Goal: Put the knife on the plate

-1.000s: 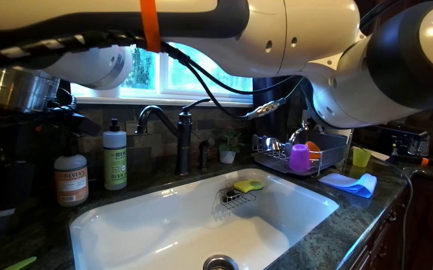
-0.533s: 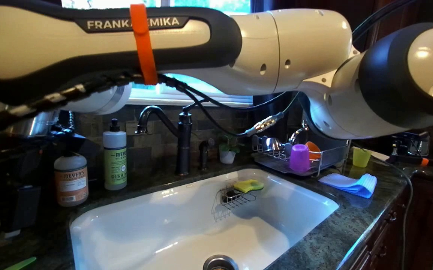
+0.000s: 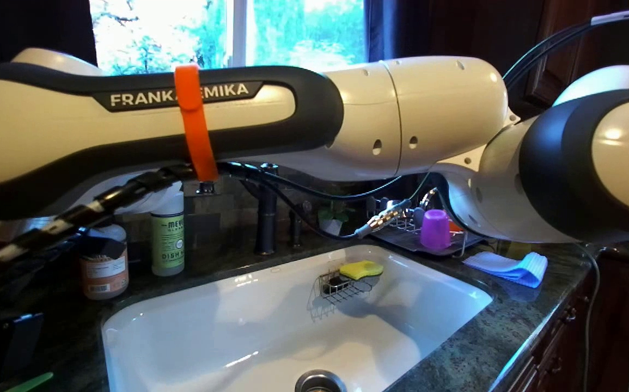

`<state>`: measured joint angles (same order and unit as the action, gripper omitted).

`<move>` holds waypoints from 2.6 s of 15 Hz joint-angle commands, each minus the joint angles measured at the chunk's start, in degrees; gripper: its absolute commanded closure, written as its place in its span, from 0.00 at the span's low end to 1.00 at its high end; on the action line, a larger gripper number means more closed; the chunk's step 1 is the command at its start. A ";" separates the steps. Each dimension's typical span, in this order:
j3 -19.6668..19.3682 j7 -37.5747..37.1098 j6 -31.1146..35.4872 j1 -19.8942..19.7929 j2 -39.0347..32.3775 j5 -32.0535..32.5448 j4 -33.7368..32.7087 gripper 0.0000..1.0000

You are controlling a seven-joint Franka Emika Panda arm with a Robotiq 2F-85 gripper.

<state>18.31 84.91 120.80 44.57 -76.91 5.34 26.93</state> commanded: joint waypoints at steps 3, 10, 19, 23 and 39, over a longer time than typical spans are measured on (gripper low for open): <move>0.37 9.49 1.78 1.91 -1.41 -4.67 -1.18 0.00; 0.07 13.84 1.09 2.81 -2.08 -7.01 -2.17 0.00; -1.40 12.43 1.54 3.36 -2.54 -6.42 -1.95 0.00; -1.48 12.35 0.93 3.48 -2.59 -6.53 -1.79 0.00; -3.05 2.72 -1.26 3.06 -0.59 -8.38 -0.85 0.00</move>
<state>16.63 89.77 117.65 47.57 -77.65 -3.27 25.97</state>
